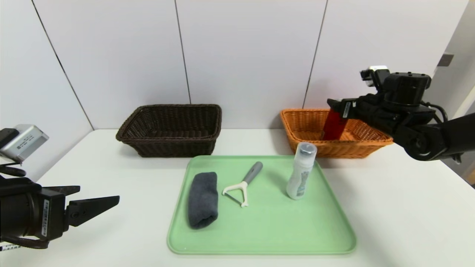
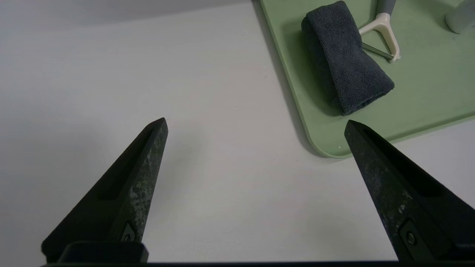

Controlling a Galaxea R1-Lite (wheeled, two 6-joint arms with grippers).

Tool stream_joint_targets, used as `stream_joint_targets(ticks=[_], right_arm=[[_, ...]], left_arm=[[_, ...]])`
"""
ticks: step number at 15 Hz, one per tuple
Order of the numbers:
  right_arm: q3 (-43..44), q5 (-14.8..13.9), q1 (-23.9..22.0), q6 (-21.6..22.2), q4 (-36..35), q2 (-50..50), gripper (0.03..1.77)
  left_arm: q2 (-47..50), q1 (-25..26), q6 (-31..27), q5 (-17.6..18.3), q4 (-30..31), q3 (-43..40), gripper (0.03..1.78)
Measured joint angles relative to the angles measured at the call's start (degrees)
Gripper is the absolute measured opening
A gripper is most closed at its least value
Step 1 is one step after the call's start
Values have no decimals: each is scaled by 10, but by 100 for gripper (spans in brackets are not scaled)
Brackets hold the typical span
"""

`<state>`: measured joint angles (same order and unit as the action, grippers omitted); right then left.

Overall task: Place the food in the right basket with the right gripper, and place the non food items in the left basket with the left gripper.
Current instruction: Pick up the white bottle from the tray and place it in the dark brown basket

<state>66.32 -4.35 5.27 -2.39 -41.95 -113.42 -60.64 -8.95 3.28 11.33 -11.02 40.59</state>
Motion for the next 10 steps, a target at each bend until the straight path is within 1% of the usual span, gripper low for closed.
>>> stream_joint_targets(ticks=[2, 3, 6, 10], right_arm=[[-23, 20, -3, 1, 36, 41, 163], [-34, 25, -5, 1, 54, 61, 164], [-57, 27, -11, 5, 91, 125, 166], [-73, 26, -29, 7, 110, 202, 168]], left_arm=[[2, 0, 0, 0, 0, 0, 169], [3, 0, 0, 0, 1, 0, 169], [9, 0, 1, 0, 1, 0, 169], [16, 4, 16, 0, 2, 0, 169]])
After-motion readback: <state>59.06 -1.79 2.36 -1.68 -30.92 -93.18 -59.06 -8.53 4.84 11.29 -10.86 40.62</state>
